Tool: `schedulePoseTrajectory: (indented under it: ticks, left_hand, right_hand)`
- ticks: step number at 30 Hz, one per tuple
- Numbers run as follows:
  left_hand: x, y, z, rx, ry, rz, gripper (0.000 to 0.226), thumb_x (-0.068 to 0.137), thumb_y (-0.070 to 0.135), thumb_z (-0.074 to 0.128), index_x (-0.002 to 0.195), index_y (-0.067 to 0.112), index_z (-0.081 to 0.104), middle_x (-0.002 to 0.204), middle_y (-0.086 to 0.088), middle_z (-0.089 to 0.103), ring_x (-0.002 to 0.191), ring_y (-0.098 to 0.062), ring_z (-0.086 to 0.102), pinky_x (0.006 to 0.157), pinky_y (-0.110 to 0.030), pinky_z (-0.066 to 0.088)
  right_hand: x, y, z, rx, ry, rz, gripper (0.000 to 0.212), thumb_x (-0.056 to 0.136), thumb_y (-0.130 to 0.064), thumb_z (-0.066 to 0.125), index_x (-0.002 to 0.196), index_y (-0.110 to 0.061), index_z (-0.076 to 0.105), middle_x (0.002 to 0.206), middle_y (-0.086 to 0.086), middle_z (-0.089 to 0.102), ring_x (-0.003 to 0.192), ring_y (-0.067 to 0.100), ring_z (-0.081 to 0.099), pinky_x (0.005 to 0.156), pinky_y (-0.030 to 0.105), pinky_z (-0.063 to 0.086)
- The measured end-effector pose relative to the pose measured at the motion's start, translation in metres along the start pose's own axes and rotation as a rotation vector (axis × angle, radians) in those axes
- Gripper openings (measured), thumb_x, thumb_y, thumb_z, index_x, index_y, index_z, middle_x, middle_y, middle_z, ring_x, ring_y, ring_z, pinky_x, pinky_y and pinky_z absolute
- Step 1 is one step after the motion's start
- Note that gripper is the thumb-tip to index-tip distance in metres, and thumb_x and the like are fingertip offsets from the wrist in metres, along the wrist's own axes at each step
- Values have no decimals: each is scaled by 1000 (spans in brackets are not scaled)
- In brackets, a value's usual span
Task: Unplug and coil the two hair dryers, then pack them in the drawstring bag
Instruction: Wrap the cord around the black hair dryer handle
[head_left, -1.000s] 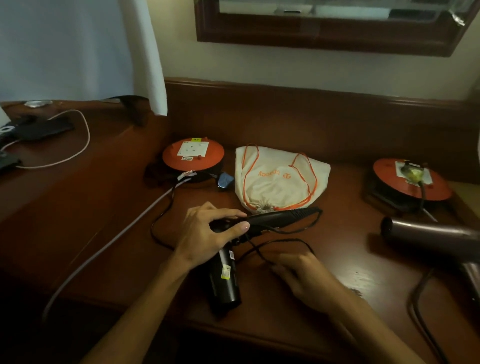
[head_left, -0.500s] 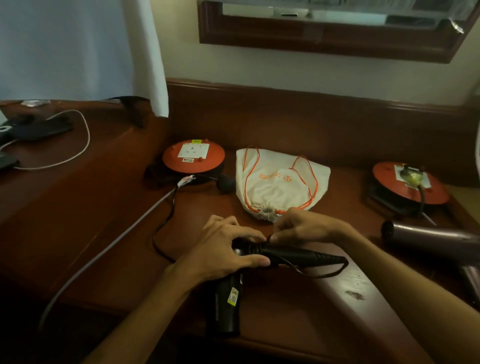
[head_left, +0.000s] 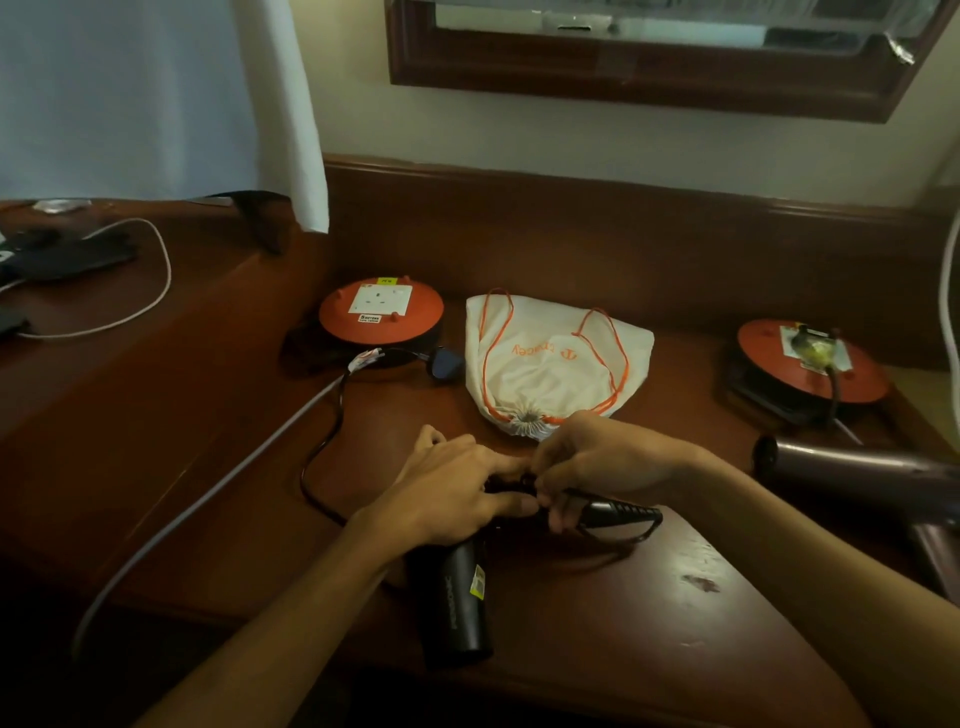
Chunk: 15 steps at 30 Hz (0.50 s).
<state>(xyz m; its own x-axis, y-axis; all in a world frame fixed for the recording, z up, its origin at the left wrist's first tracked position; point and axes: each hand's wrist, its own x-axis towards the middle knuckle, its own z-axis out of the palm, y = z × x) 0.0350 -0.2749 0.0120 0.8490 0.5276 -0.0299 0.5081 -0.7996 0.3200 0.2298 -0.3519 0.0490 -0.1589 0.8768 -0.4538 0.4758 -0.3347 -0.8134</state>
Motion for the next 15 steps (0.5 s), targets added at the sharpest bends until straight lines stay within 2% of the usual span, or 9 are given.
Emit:
schedulePoseTrajectory:
  ticks: [2, 4, 5, 8, 11, 13, 15]
  left_hand:
    - [0, 2, 3, 15, 18, -20, 41, 91, 75, 45, 121, 52, 61, 101, 16, 70, 97, -4, 48, 84, -36, 22]
    - [-1, 4, 5, 33, 17, -32, 42, 91, 75, 44, 121, 50, 60, 104, 16, 69, 98, -5, 48, 86, -36, 24]
    - [-1, 4, 6, 40, 11, -29, 40, 92, 74, 44, 123, 52, 57, 105, 17, 69, 98, -6, 48, 88, -37, 25]
    - [-4, 7, 4, 59, 15, -23, 44, 94, 72, 43, 133, 52, 51, 112, 17, 68, 104, -8, 50, 95, -41, 29]
    - [-14, 5, 0, 29, 45, -27, 51, 95, 72, 39, 137, 47, 51, 115, 16, 66, 108, -8, 52, 101, -40, 31]
    - [-23, 0, 0, 12, 103, -11, 53, 95, 72, 38, 138, 45, 51, 107, 17, 62, 103, -5, 54, 91, -30, 33]
    - [-30, -2, 0, -16, 164, 3, 50, 95, 71, 42, 136, 44, 54, 93, 21, 54, 87, 3, 49, 72, -17, 29]
  right_hand:
    - [-2, 1, 4, 16, 45, -3, 13, 94, 5, 62, 102, 14, 66, 93, 30, 73, 73, 30, 75, 62, 29, 61]
    - [-3, 0, 6, -1, 96, -15, 10, 93, 3, 64, 99, 11, 66, 89, 29, 73, 70, 30, 76, 62, 32, 62]
    - [-4, -1, 8, -110, 132, -38, 7, 92, 1, 65, 96, 7, 67, 85, 25, 74, 68, 27, 76, 62, 32, 62]
    - [-6, -11, 18, -727, 303, -159, 4, 92, -10, 65, 90, -9, 68, 78, 3, 66, 65, 17, 65, 57, 28, 52]
    - [-9, -14, 25, -1017, 343, -301, 13, 100, -20, 56, 109, -17, 64, 96, -1, 63, 80, 12, 56, 66, 28, 47]
    - [-12, -7, 24, -1150, 337, -432, 25, 99, -27, 60, 121, -16, 61, 112, 2, 60, 95, 13, 50, 75, 27, 46]
    - [-13, 1, 19, -1276, 376, -562, 34, 91, -31, 70, 119, -14, 63, 120, 4, 60, 109, 18, 52, 85, 30, 51]
